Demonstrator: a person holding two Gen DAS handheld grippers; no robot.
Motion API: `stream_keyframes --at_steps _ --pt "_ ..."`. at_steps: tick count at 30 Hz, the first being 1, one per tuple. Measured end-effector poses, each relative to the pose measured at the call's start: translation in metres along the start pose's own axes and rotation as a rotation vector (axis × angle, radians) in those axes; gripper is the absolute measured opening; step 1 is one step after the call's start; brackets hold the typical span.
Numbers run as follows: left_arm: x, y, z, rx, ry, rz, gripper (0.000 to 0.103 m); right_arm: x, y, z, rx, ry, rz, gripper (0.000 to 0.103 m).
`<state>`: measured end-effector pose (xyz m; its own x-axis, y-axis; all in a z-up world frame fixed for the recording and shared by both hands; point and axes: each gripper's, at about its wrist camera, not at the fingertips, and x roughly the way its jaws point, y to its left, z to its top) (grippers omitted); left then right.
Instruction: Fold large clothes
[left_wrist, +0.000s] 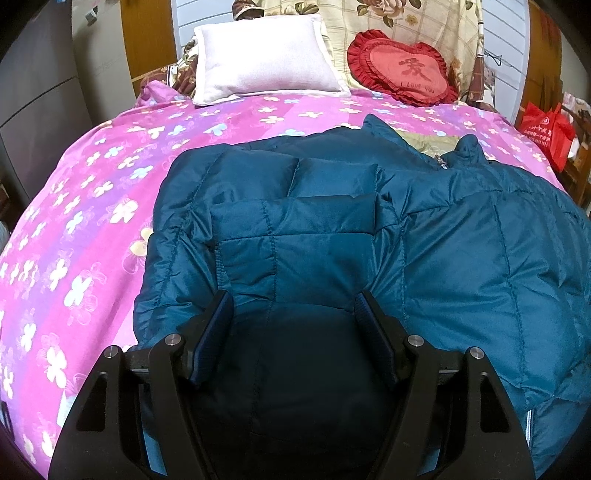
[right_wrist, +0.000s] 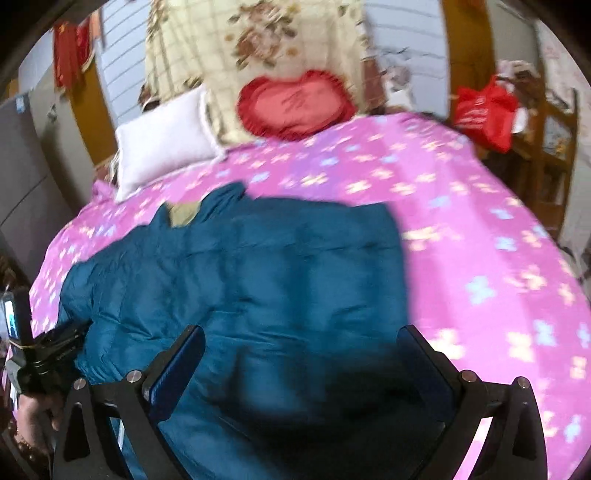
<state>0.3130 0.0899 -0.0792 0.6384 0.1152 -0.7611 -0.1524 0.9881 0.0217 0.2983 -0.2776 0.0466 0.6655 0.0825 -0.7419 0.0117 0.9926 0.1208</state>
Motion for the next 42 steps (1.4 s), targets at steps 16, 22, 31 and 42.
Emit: stream_keyframes --at_steps 16,22,31,42 --pt "-0.001 0.003 0.001 -0.011 -0.001 -0.012 0.070 -0.112 0.001 -0.125 -0.064 -0.093 -0.044 0.103" --pt "-0.041 0.010 -0.003 0.031 -0.044 -0.013 0.070 -0.104 0.013 -0.159 -0.135 0.037 -0.087 0.103" --pt "-0.095 0.061 -0.099 0.061 0.132 -0.141 0.075 -0.086 0.031 -0.172 -0.200 0.117 -0.018 0.103" --pt "-0.104 0.061 -0.125 0.087 0.110 -0.125 0.080 -0.065 0.038 -0.190 -0.226 0.197 -0.036 0.103"
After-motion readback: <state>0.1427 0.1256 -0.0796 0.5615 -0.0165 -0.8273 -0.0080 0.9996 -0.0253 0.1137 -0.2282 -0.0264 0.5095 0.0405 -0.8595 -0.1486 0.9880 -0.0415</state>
